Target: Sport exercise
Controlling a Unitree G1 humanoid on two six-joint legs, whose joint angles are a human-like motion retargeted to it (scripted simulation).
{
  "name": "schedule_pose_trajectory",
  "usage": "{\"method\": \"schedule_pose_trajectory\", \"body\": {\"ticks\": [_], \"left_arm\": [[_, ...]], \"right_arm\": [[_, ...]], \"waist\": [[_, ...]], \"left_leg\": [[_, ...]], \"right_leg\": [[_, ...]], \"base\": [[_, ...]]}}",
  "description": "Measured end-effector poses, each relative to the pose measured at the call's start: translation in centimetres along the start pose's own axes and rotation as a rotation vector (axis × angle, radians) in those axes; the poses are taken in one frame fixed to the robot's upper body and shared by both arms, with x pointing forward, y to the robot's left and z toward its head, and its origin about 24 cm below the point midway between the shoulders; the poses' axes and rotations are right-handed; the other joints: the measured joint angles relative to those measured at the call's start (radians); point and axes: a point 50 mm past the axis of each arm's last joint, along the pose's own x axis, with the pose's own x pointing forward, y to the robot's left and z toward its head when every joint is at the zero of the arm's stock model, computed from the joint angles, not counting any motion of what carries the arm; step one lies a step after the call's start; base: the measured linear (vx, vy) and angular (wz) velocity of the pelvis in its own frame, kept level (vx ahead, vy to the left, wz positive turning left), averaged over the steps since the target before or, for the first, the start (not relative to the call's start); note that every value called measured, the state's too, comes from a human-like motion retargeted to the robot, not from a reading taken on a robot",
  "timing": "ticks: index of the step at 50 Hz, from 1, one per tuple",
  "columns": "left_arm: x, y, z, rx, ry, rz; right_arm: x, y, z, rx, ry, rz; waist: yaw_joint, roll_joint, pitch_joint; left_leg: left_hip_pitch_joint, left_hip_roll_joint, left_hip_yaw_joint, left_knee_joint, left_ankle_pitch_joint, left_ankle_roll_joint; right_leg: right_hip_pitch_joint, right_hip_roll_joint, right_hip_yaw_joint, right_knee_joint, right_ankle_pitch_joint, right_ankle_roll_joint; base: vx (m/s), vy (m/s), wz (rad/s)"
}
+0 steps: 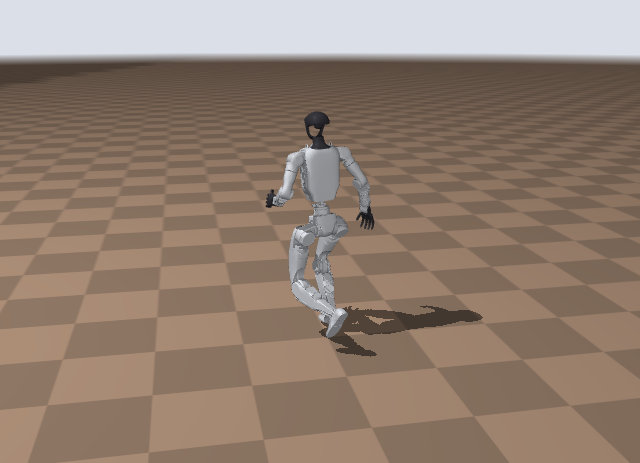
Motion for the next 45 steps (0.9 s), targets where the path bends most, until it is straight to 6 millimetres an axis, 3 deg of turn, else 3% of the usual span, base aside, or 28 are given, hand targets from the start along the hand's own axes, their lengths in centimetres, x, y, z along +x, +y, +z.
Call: {"method": "schedule_pose_trajectory", "body": {"ticks": [3,5,7,10,12,15,18,20,23,25,27,30,33,35,36,38,40,42,45], "left_arm": [[-4.4,0.4,-6.4,0.104,0.310,-0.013],[-8.9,1.4,-9.6,0.149,0.493,-0.021],[-13.3,2.9,-11.5,0.162,0.637,-0.005],[-18.0,4.7,-12.8,0.145,0.786,0.090],[-18.8,5.2,-12.9,0.158,0.811,0.135],[-16.3,6.0,-12.7,0.230,0.753,0.200],[-8.6,5.5,-10.7,0.260,0.553,0.258],[-4.0,4.2,-7.9,0.206,0.387,0.254],[0.4,1.8,-2.6,0.092,0.118,0.149],[2.0,0.3,0.8,0.033,-0.048,0.062],[2.6,-0.8,3.5,0.000,-0.173,-0.004],[2.5,-1.8,5.1,-0.003,-0.250,-0.071],[1.7,-2.2,2.9,0.045,-0.138,-0.104],[0.4,-2.1,-0.1,0.098,0.007,-0.114],[-0.4,-1.7,-1.7,0.121,0.080,-0.111],[-3.0,-0.4,-4.7,0.156,0.217,-0.099],[-6.4,1.1,-6.9,0.177,0.335,-0.086],[-9.7,2.5,-8.6,0.180,0.437,-0.066],[-14.3,4.0,-10.7,0.167,0.600,-0.003]], "right_arm": [[2.5,-2.5,9.5,0.063,-0.293,-0.141],[1.9,-3.8,15.9,0.168,-0.521,-0.191],[-0.2,-4.7,20.6,0.285,-0.747,-0.171],[-3.9,-5.4,25.1,0.379,-1.017,-0.107],[-4.9,-5.1,25.7,0.393,-1.068,-0.092],[-3.7,-3.0,23.4,0.349,-0.936,-0.070],[-0.5,0.2,18.0,0.242,-0.632,-0.037],[0.9,1.3,13.1,0.157,-0.437,-0.004],[0.9,1.7,5.6,0.062,-0.181,0.044],[0.0,1.4,1.4,0.030,-0.047,0.063],[-0.8,0.8,-1.4,0.011,0.039,0.046],[-1.3,-0.1,-2.9,-0.013,0.081,0.010],[0.4,-1.7,0.0,-0.027,-0.012,-0.061],[1.9,-3.0,4.1,-0.016,-0.137,-0.126],[2.7,-3.7,7.2,0.008,-0.226,-0.163],[2.9,-4.7,13.0,0.076,-0.411,-0.210],[1.7,-5.3,17.6,0.167,-0.592,-0.218],[-0.1,-5.6,21.2,0.255,-0.763,-0.187],[-3.2,-5.8,25.0,0.329,-0.990,-0.119]], "waist": [[0.092,-0.023,0.001],[0.145,-0.064,-0.013],[0.182,-0.116,-0.031],[0.185,-0.190,-0.068],[0.172,-0.205,-0.077],[0.116,-0.243,-0.061],[0.052,-0.232,-0.036],[0.002,-0.189,-0.032],[-0.063,-0.109,-0.033],[-0.082,-0.049,-0.040],[-0.081,0.011,-0.048],[-0.069,0.050,-0.047],[-0.022,0.059,-0.014],[0.028,0.047,0.008],[0.048,0.033,0.008],[0.088,-0.006,-0.004],[0.131,-0.054,-0.021],[0.168,-0.102,-0.038],[0.190,-0.166,-0.068]], "left_leg": [[-0.281,0.048,0.012,0.204,-0.137,0.108],[-0.419,0.015,0.046,0.101,-0.179,0.129],[-0.473,-0.052,0.096,-0.179,-0.167,0.096],[-0.463,-0.209,0.154,-0.662,-0.084,0.030],[-0.472,-0.252,0.153,-0.632,-0.131,0.067],[-0.436,-0.319,0.136,-0.452,-0.282,0.180],[-0.291,-0.328,0.096,-0.462,-0.369,0.180],[-0.134,-0.328,0.065,-0.580,-0.340,0.147],[0.064,-0.264,0.018,-0.694,-0.182,0.016],[0.134,-0.189,0.001,-0.665,-0.067,-0.064],[0.147,-0.098,-0.001,-0.544,0.020,-0.103],[0.142,0.009,0.016,-0.280,0.058,-0.084],[0.064,0.122,0.027,0.052,-0.019,0.006],[-0.047,0.185,0.032,0.237,-0.098,0.089],[-0.136,0.185,0.030,0.272,-0.130,0.118],[-0.294,0.153,0.047,0.258,-0.177,0.158],[-0.395,0.091,0.089,0.111,-0.194,0.160],[-0.440,0.006,0.130,-0.144,-0.171,0.115],[-0.448,-0.137,0.173,-0.565,-0.076,0.033]], "right_leg": [[0.117,0.019,0.028,-0.013,-0.083,-0.021],[0.227,0.001,0.063,-0.078,-0.035,0.030],[0.340,-0.061,0.075,-0.108,0.094,0.113],[0.429,-0.210,0.067,-0.024,0.326,0.221],[0.438,-0.275,0.067,0.147,0.406,0.228],[0.361,-0.380,0.100,0.463,0.398,0.179],[0.155,-0.385,0.122,0.587,0.270,0.097],[0.043,-0.352,0.100,0.523,0.192,0.076],[-0.030,-0.248,0.028,0.219,0.155,0.099],[-0.043,-0.134,0.001,-0.044,0.167,0.134],[-0.044,-0.023,-0.005,-0.236,0.192,0.143],[-0.052,0.053,-0.011,-0.212,0.149,0.085],[-0.031,0.082,-0.020,-0.022,0.003,-0.028],[0.014,0.087,-0.009,0.042,-0.082,-0.064],[0.047,0.079,0.002,0.026,-0.092,-0.059],[0.126,0.058,0.035,-0.030,-0.076,-0.026],[0.222,0.030,0.075,-0.103,0.001,0.040],[0.313,-0.022,0.097,-0.144,0.130,0.123],[0.406,-0.143,0.092,-0.118,0.329,0.223]], "base": [[-0.02,-0.02,-0.05],[0.04,0.06,-0.18],[0.06,0.10,-0.06],[0.00,0.09,0.25],[-0.02,0.02,0.09],[0.00,0.00,0.00],[-0.02,0.04,-0.25],[0.05,0.06,-0.03],[0.07,-0.09,0.30],[0.03,-0.11,0.17],[-0.03,-0.09,0.00],[-0.08,-0.07,-0.02],[-0.07,-0.08,-0.02],[-0.06,-0.07,0.04],[0.00,0.00,0.00],[-0.01,0.00,0.12],[0.04,0.10,0.02],[0.06,0.12,0.02],[0.03,0.10,0.24]]}}
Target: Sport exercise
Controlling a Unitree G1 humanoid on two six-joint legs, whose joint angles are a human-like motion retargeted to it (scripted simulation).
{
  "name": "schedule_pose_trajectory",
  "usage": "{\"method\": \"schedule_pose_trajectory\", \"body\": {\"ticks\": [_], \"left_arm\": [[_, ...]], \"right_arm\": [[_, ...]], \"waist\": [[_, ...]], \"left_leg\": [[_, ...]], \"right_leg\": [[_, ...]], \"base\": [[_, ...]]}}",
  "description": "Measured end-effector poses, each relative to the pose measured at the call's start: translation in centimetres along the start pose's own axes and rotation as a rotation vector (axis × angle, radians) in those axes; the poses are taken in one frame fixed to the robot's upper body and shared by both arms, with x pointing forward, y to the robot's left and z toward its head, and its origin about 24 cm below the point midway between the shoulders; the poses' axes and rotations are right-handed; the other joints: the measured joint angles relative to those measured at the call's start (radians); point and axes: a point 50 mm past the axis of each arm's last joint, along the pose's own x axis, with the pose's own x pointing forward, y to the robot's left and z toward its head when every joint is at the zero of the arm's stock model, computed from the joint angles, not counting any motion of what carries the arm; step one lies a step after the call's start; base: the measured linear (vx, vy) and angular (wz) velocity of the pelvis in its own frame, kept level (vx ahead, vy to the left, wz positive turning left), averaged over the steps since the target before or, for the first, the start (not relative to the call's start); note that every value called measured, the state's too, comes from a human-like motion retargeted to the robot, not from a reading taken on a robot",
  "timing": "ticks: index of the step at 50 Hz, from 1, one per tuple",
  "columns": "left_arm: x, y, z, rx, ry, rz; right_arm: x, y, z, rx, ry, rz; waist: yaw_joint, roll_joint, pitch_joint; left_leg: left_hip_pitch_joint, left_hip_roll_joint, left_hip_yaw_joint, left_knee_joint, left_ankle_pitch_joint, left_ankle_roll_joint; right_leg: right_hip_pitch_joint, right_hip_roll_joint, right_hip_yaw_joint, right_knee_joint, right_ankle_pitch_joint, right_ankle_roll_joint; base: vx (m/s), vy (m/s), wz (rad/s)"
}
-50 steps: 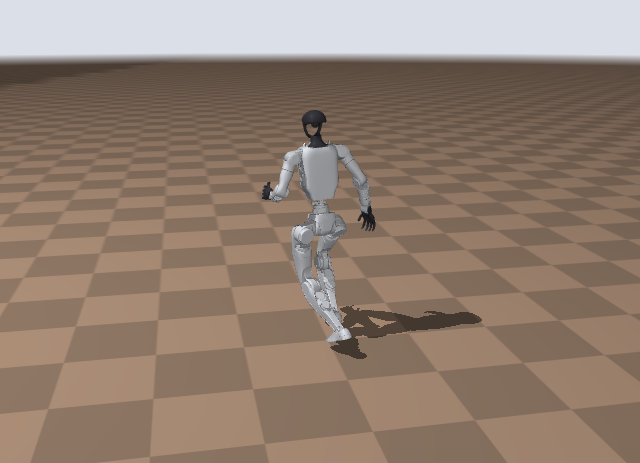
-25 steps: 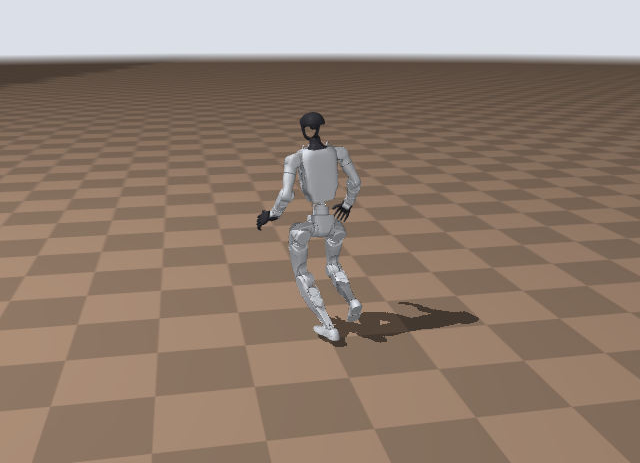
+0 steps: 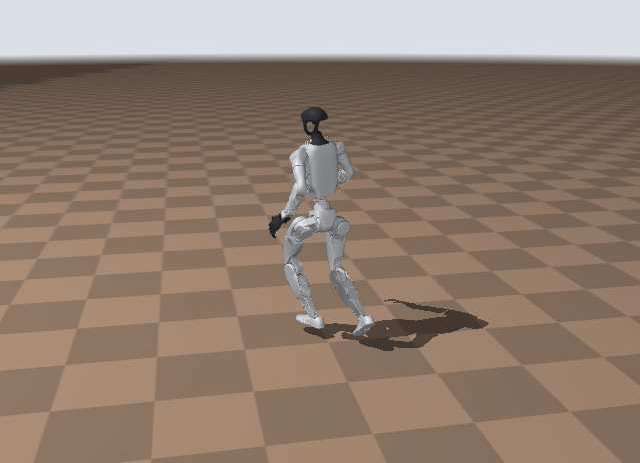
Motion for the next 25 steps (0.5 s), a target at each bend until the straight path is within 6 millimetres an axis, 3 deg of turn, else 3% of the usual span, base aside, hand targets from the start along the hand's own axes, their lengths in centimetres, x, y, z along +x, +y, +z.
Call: {"method": "schedule_pose_trajectory", "body": {"ticks": [2,5,7,9,11,13,16,21,23,25], "left_arm": [[-1.3,0.2,-2.2,-0.027,0.098,0.033],[-2.6,0.0,-4.4,-0.027,0.208,0.063],[-2.2,-0.2,-4.9,0.002,0.245,0.088],[0.0,-0.4,-3.9,0.047,0.225,0.114],[3.2,-0.8,-1.0,0.075,0.134,0.143],[5.9,-1.2,3.3,0.060,-0.007,0.165],[8.0,-1.5,10.3,0.004,-0.263,0.160],[7.6,-1.0,20.6,-0.066,-0.693,0.102],[6.8,-0.6,23.3,-0.073,-0.816,0.096],[6.2,-0.6,24.5,-0.077,-0.877,0.092]], "right_arm": [[0.4,0.4,2.3,0.041,-0.101,0.027],[0.5,0.9,3.9,0.061,-0.177,0.046],[0.2,1.4,3.3,0.044,-0.142,0.047],[-0.5,2.1,1.0,0.006,-0.026,0.043],[-1.7,2.7,-2.5,-0.056,0.136,0.047],[-3.7,2.8,-6.3,-0.130,0.307,0.067],[-8.2,2.1,-11.1,-0.230,0.552,0.116],[-16.8,0.0,-15.8,-0.314,0.896,0.177],[-19.4,-0.7,-16.5,-0.336,0.984,0.185],[-21.3,-1.0,-16.9,-0.355,1.045,0.198]], "waist": [[-0.006,-0.028,-0.014],[-0.021,-0.048,-0.024],[-0.046,-0.062,-0.013],[-0.075,-0.065,0.005],[-0.104,-0.049,0.018],[-0.136,-0.015,0.023],[-0.190,0.041,0.020],[-0.236,0.139,0.013],[-0.237,0.172,0.013],[-0.236,0.185,0.015]], "left_leg": [[0.016,-0.082,0.005,-0.166,0.027,-0.010],[0.000,-0.134,-0.003,-0.073,-0.047,0.059],[0.002,-0.161,-0.008,0.070,-0.142,0.131],[0.027,-0.158,-0.025,0.167,-0.230,0.147],[0.088,-0.153,-0.043,0.172,-0.278,0.147],[0.191,-0.160,-0.057,0.096,-0.282,0.147],[0.377,-0.156,-0.088,-0.082,-0.209,0.090],[0.579,-0.043,-0.127,-0.156,-0.075,-0.053],[0.612,0.015,-0.137,-0.076,-0.055,-0.080],[0.630,0.057,-0.143,0.051,-0.042,-0.085]], "right_leg": [[0.031,-0.079,-0.004,0.087,0.070,0.026],[0.055,-0.165,-0.001,0.282,0.116,0.031],[0.036,-0.218,0.011,0.441,0.116,0.011],[-0.036,-0.253,0.016,0.577,0.071,-0.045],[-0.148,-0.264,0.018,0.647,-0.017,-0.107],[-0.260,-0.259,0.003,0.635,-0.117,-0.150],[-0.371,-0.214,-0.058,0.454,-0.209,-0.155],[-0.435,-0.007,-0.119,-0.037,-0.196,-0.085],[-0.436,0.068,-0.120,-0.151,-0.190,-0.083],[-0.446,0.103,-0.116,-0.117,-0.206,-0.112]], "base": [[-0.03,0.06,0.23],[0.00,0.00,0.00],[0.00,0.00,0.00],[-0.06,-0.05,-0.10],[-0.04,0.03,-0.18],[0.00,0.11,-0.10],[0.04,0.04,0.21],[0.03,-0.09,0.27],[-0.02,-0.08,0.09],[-0.06,-0.08,0.07]]}}
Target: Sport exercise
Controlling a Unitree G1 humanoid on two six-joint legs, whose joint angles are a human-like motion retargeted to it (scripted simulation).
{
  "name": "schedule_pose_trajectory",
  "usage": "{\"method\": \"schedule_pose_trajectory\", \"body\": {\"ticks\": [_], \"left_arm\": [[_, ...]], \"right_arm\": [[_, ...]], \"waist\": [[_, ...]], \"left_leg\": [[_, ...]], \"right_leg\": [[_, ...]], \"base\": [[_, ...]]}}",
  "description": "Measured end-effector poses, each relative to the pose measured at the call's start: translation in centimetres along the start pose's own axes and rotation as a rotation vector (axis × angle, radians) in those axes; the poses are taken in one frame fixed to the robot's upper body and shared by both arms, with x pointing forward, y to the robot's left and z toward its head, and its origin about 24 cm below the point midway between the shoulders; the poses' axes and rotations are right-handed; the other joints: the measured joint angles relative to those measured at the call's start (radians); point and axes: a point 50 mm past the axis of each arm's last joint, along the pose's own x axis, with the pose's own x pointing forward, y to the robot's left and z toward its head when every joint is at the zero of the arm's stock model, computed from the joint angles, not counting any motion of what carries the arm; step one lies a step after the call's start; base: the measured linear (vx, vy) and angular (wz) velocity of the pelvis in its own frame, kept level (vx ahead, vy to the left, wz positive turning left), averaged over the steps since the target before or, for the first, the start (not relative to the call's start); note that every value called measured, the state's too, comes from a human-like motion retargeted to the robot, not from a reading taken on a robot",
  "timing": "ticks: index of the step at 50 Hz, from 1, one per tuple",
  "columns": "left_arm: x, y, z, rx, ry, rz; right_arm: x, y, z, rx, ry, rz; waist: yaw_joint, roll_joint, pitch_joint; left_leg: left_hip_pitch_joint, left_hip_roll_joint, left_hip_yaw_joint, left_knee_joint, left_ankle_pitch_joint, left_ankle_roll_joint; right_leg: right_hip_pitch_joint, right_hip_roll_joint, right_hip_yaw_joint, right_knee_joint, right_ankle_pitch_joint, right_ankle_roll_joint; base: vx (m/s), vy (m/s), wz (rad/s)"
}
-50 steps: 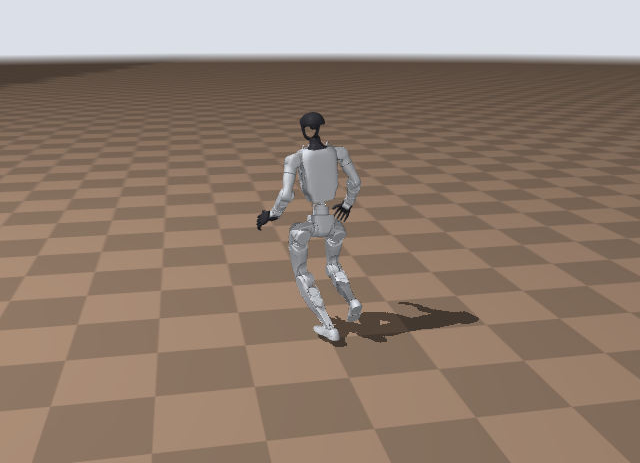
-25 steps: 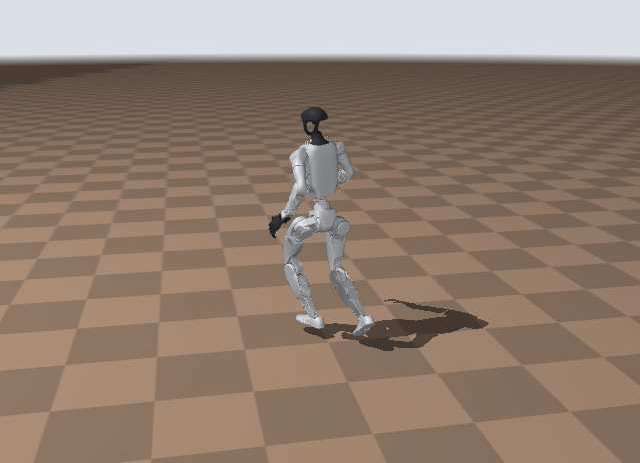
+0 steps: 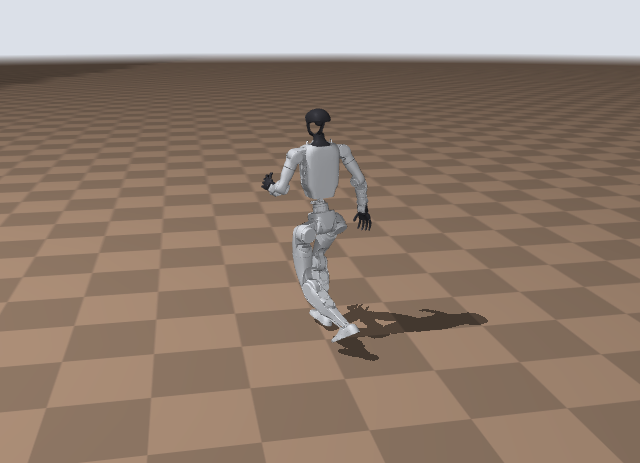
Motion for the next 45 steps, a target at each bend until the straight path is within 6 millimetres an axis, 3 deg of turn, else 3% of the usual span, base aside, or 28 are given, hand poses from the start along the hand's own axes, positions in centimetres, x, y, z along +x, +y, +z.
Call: {"method": "schedule_pose_trajectory", "body": {"ticks": [2,4,6,8,10,13,17,22,25,27,30,32,35,37,41,45], "left_arm": [[-0.1,-0.2,0.0,-0.005,0.004,-0.008],[-0.8,-0.5,-1.0,0.005,0.062,-0.026],[-2.0,-1.0,-2.8,0.036,0.163,-0.055],[-3.7,-1.4,-5.2,0.080,0.290,-0.098],[-6.1,-1.4,-7.6,0.126,0.419,-0.138],[-10.9,-0.3,-10.4,0.179,0.596,-0.171],[-17.8,1.9,-12.7,0.220,0.811,-0.181],[-25.4,3.6,-13.8,0.219,1.070,-0.144],[-28.5,3.9,-13.9,0.217,1.187,-0.132],[-29.5,4.0,-14.1,0.233,1.238,-0.128],[-28.7,4.0,-14.6,0.277,1.241,-0.117],[-26.1,3.6,-15.0,0.308,1.167,-0.105],[-20.2,2.4,-14.7,0.311,0.986,-0.060],[-16.6,1.6,-13.6,0.277,0.847,-0.042],[-10.0,0.6,-10.1,0.189,0.553,-0.046],[-5.5,0.3,-6.1,0.135,0.304,-0.051]], "right_arm": [[-0.2,0.1,-0.6,-0.009,0.025,-0.003],[0.1,0.0,0.0,-0.007,0.013,-0.021],[0.9,-0.4,1.9,-0.002,-0.036,-0.051],[1.9,-1.2,5.2,0.011,-0.125,-0.090],[2.6,-2.2,9.3,0.040,-0.248,-0.129],[2.3,-3.7,15.2,0.115,-0.462,-0.176],[0.0,-6.2,21.0,0.234,-0.747,-0.214],[-3.3,-8.2,24.9,0.284,-1.008,-0.221],[-4.3,-8.3,25.5,0.283,-1.073,-0.220],[-4.3,-8.0,25.3,0.270,-1.067,-0.220],[-3.3,-6.9,24.0,0.249,-0.978,-0.222],[-2.1,-5.7,22.5,0.234,-0.875,-0.214],[-0.1,-4.1,19.3,0.186,-0.704,-0.196],[0.8,-3.1,16.4,0.144,-0.592,-0.169],[1.4,-1.8,10.6,0.080,-0.385,-0.111],[1.2,-1.4,6.4,0.054,-0.238,-0.104]], "waist": [[0.009,0.014,0.008],[0.024,0.024,0.026],[0.046,0.027,0.043],[0.075,0.020,0.051],[0.106,0.002,0.048],[0.153,-0.054,0.033],[0.205,-0.133,0.014],[0.213,-0.207,-0.018],[0.203,-0.229,-0.023],[0.190,-0.240,-0.019],[0.167,-0.252,0.004],[0.148,-0.247,0.018],[0.119,-0.216,0.025],[0.087,-0.185,0.023],[0.034,-0.119,0.018],[0.017,-0.046,0.018]], "left_leg": [[0.000,0.056,-0.007,0.164,0.029,0.003],[-0.033,0.130,-0.007,0.356,0.077,0.023],[-0.100,0.210,-0.004,0.540,0.099,0.069],[-0.206,0.273,-0.012,0.680,0.070,0.128],[-0.332,0.291,-0.016,0.744,0.009,0.181],[-0.482,0.224,0.022,0.648,-0.070,0.214],[-0.575,0.073,0.086,0.287,-0.078,0.163],[-0.580,-0.123,0.124,-0.177,0.022,0.097],[-0.586,-0.182,0.121,-0.152,-0.003,0.131],[-0.588,-0.209,0.116,-0.047,-0.066,0.188],[-0.577,-0.214,0.102,0.108,-0.193,0.232],[-0.544,-0.203,0.089,0.144,-0.248,0.232],[-0.437,-0.201,0.076,0.076,-0.272,0.232],[-0.340,-0.209,0.063,-0.014,-0.236,0.223],[-0.195,-0.152,0.019,-0.095,-0.109,0.107],[-0.155,-0.040,-0.013,0.073,-0.007,0.035]], "right_leg": [[0.004,0.028,-0.010,0.101,-0.039,-0.058],[0.021,0.052,-0.023,0.202,-0.101,-0.126],[0.051,0.069,-0.032,0.264,-0.164,-0.177],[0.094,0.081,-0.032,0.270,-0.201,-0.197],[0.148,0.086,-0.016,0.228,-0.204,-0.181],[0.244,0.073,0.039,0.132,-0.149,-0.112],[0.377,0.009,0.091,0.048,-0.004,0.005],[0.474,-0.139,0.100,0.113,0.180,0.116],[0.500,-0.207,0.111,0.247,0.251,0.143],[0.497,-0.249,0.121,0.373,0.293,0.147],[0.436,-0.311,0.125,0.591,0.305,0.099],[0.347,-0.335,0.125,0.693,0.241,0.039],[0.191,-0.331,0.124,0.726,0.110,-0.027],[0.120,-0.304,0.102,0.652,0.044,-0.036],[0.045,-0.173,0.059,0.368,0.018,-0.010],[0.038,-0.007,0.063,0.140,0.034,-0.008]], "base": [[-0.05,-0.08,0.06],[-0.05,-0.09,0.06],[-0.05,-0.10,0.09],[-0.04,-0.10,0.14],[-0.02,-0.03,0.08],[0.01,0.06,-0.03],[0.04,0.10,-0.16],[0.02,0.08,0.08],[0.00,0.00,0.00],[0.00,0.00,0.00],[-0.03,-0.04,-0.14],[-0.04,-0.02,-0.33],[-0.01,0.09,-0.32],[0.03,0.08,0.00],[0.02,-0.07,0.25],[-0.03,-0.08,0.16]]}}
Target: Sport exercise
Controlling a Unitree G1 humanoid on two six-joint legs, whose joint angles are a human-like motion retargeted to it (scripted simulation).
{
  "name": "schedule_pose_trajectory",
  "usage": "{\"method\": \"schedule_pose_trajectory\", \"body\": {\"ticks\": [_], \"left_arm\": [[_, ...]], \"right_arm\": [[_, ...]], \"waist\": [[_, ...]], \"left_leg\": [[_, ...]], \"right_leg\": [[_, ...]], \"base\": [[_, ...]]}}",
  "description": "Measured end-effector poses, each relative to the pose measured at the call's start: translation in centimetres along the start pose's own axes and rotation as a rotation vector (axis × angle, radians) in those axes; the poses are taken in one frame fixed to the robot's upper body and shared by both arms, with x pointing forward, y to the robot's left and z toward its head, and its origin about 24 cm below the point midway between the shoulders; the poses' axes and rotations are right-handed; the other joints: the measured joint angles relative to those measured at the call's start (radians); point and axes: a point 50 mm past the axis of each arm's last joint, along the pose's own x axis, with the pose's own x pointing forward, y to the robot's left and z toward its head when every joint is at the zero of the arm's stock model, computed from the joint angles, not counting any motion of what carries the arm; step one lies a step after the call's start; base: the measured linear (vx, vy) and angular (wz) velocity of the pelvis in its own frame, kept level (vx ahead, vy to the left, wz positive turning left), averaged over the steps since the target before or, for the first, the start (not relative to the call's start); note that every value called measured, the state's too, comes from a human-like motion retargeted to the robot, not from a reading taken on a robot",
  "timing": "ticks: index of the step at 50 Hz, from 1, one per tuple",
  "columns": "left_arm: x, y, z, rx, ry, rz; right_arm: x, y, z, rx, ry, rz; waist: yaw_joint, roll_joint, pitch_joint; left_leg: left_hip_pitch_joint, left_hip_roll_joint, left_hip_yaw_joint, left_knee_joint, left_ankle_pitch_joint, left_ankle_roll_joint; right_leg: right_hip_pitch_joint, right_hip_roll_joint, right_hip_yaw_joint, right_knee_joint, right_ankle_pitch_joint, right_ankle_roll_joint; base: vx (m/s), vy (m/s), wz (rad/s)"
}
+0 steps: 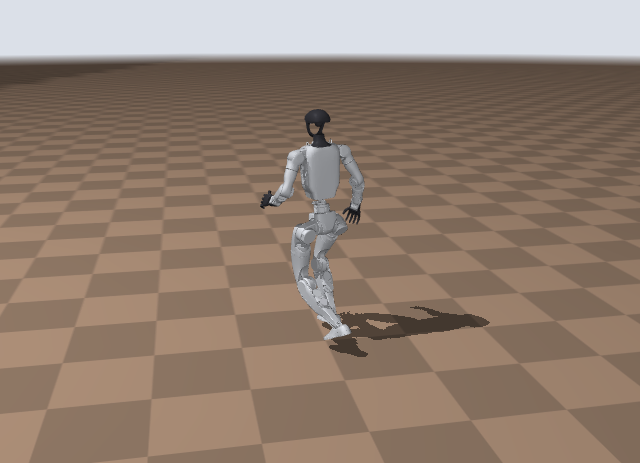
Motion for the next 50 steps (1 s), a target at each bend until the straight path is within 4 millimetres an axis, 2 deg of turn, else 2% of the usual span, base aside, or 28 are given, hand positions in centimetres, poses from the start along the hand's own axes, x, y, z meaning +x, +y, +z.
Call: {"method": "schedule_pose_trajectory", "body": {"ticks": [3,5,7,9,11,15,19,22,27,30,32,35,40,42,45,47,50], "left_arm": [[1.0,0.4,2.2,0.005,-0.101,0.016],[1.5,0.7,3.1,0.026,-0.135,0.033],[2.1,0.9,3.5,0.052,-0.149,0.047],[2.0,1.1,3.6,0.065,-0.151,0.051],[1.5,1.3,3.3,0.070,-0.149,0.049],[0.0,1.7,1.9,0.067,-0.107,0.043],[-1.1,2.4,0.2,0.088,-0.031,0.060],[-1.8,3.0,-1.3,0.118,0.037,0.076],[-2.2,4.2,-3.6,0.197,0.150,0.120],[-2.8,3.9,-5.0,0.239,0.217,0.104],[-3.7,3.5,-5.8,0.249,0.251,0.069],[-6.0,2.2,-7.0,0.237,0.299,-0.008],[-10.6,0.9,-9.2,0.172,0.429,-0.120],[-12.4,0.7,-10.3,0.141,0.507,-0.131],[-14.7,0.6,-11.7,0.103,0.619,-0.114],[-15.9,0.7,-12.4,0.082,0.682,-0.088],[-17.2,1.1,-13.3,0.071,0.760,-0.042]], "right_arm": [[-0.3,-0.4,-0.9,-0.026,0.026,-0.022],[0.1,-1.0,-0.5,-0.039,0.007,-0.053],[0.9,-1.6,1.0,-0.032,-0.040,-0.084],[1.3,-1.6,2.4,-0.007,-0.092,-0.091],[1.0,-1.0,3.3,0.037,-0.131,-0.078],[0.1,0.2,4.3,0.125,-0.178,-0.027],[-0.3,-0.1,5.2,0.191,-0.233,-0.016],[-0.4,-0.7,6.4,0.241,-0.289,-0.039],[0.2,-3.5,10.5,0.305,-0.449,-0.150],[0.2,-5.4,13.5,0.320,-0.563,-0.230],[0.1,-6.7,15.4,0.309,-0.639,-0.280],[-0.3,-8.1,17.5,0.295,-0.736,-0.327],[-1.1,-7.5,18.7,0.326,-0.795,-0.264],[-1.3,-7.2,18.7,0.341,-0.802,-0.232],[-1.7,-7.1,18.9,0.355,-0.830,-0.217],[-2.0,-7.3,19.3,0.365,-0.861,-0.222],[-2.4,-7.6,19.7,0.357,-0.896,-0.241]], "waist": [[0.004,0.024,0.011],[0.014,0.037,0.032],[0.028,0.043,0.051],[0.043,0.036,0.051],[0.059,0.020,0.037],[0.076,-0.014,0.000],[0.063,-0.051,-0.025],[0.052,-0.068,-0.024],[0.035,-0.114,0.014],[0.035,-0.146,0.031],[0.064,-0.128,0.038],[0.111,-0.115,0.030],[0.195,-0.122,-0.011],[0.218,-0.127,-0.027],[0.237,-0.135,-0.041],[0.243,-0.138,-0.043],[0.250,-0.136,-0.040]], "left_leg": [[-0.011,0.083,0.004,0.243,0.043,-0.001],[-0.040,0.154,0.009,0.405,0.064,0.010],[-0.092,0.213,0.011,0.505,0.068,0.032],[-0.140,0.237,0.022,0.513,0.070,0.048],[-0.168,0.231,0.041,0.441,0.077,0.048],[-0.171,0.145,0.072,0.160,0.113,-0.003],[-0.146,0.047,0.090,-0.054,0.111,-0.030],[-0.132,0.016,0.096,-0.061,0.015,-0.001],[-0.128,-0.025,0.100,0.072,-0.319,0.138],[-0.160,-0.031,0.094,0.178,-0.363,0.187],[-0.175,0.020,0.084,0.263,-0.314,0.183],[-0.232,0.089,0.078,0.343,-0.156,0.174],[-0.354,0.105,0.088,0.262,0.017,0.122],[-0.396,0.076,0.091,0.179,0.045,0.095],[-0.449,0.017,0.098,0.043,0.063,0.076],[-0.474,-0.020,0.097,-0.006,0.049,0.080],[-0.516,-0.051,0.088,0.061,-0.046,0.126]], "right_leg": [[0.003,0.052,-0.005,0.059,-0.094,-0.077],[0.015,0.079,-0.016,0.110,-0.168,-0.131],[0.043,0.093,-0.026,0.111,-0.192,-0.154],[0.084,0.097,-0.021,0.060,-0.153,-0.137],[0.125,0.091,-0.009,-0.015,-0.067,-0.094],[0.145,0.060,0.016,-0.107,0.130,0.003],[0.094,-0.028,0.005,-0.008,0.112,0.006],[0.047,-0.091,-0.018,0.144,0.050,-0.022],[-0.015,-0.173,-0.019,0.416,-0.073,-0.056],[-0.005,-0.177,-0.007,0.456,-0.141,-0.070],[0.047,-0.129,-0.020,0.398,-0.164,-0.082],[0.139,-0.077,-0.020,0.247,-0.127,-0.061],[0.263,-0.054,0.009,0.012,0.091,0.044],[0.295,-0.073,0.012,-0.019,0.152,0.075],[0.348,-0.123,0.003,-0.024,0.182,0.100],[0.385,-0.162,-0.006,-0.002,0.163,0.101],[0.425,-0.214,-0.016,0.078,0.051,0.077]], "base": [[-0.07,-0.06,0.04],[-0.06,-0.06,0.04],[-0.06,-0.06,0.09],[0.00,0.00,0.00],[0.00,0.00,0.00],[-0.02,0.06,-0.22],[-0.03,0.01,-0.04],[-0.10,0.01,-0.14],[-0.09,0.00,0.00],[-0.05,-0.02,0.09],[0.00,-0.04,-0.28],[0.01,-0.01,-0.07],[0.03,0.02,0.00],[0.00,0.00,0.00],[0.03,0.05,0.22],[0.01,0.02,0.10],[0.00,0.00,0.00]]}}
